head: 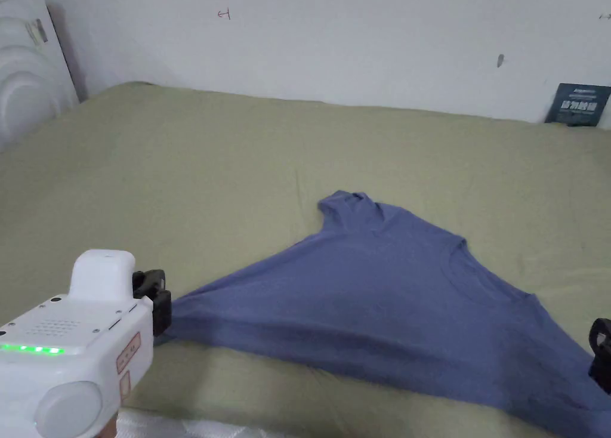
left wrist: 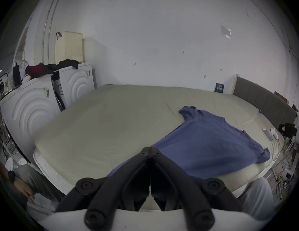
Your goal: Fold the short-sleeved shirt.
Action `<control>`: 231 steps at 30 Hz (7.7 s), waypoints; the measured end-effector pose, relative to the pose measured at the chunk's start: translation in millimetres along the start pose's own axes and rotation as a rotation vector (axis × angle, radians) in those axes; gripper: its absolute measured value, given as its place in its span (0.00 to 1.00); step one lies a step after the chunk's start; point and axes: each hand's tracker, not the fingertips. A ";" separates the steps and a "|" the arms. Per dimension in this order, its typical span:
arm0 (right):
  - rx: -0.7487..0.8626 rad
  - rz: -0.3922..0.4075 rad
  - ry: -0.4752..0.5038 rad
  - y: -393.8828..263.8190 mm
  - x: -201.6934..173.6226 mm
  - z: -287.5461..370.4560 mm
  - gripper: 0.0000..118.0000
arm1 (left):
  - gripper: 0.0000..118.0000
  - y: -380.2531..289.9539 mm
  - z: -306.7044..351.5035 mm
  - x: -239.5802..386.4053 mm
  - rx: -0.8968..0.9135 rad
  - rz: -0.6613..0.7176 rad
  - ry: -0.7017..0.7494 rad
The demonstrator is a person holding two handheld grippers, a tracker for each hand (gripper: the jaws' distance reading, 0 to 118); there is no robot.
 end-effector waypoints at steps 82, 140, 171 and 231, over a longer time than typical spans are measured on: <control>-0.544 0.451 0.227 89.5 -186.6 -465.1 1.00 | 0.00 -41.5 -174.1 -60.4 -0.543 0.084 -0.066; 0.208 0.141 0.041 427.0 10.7 -45.8 0.00 | 0.00 407.9 -56.2 25.8 0.128 -0.058 0.054; 0.192 0.206 -0.052 528.3 -45.3 -296.5 0.00 | 0.00 490.3 -300.9 81.2 0.118 -0.081 0.203; -0.417 0.013 0.107 -46.7 73.1 -61.2 0.01 | 0.00 -42.7 -94.0 -15.3 -0.377 0.033 -0.025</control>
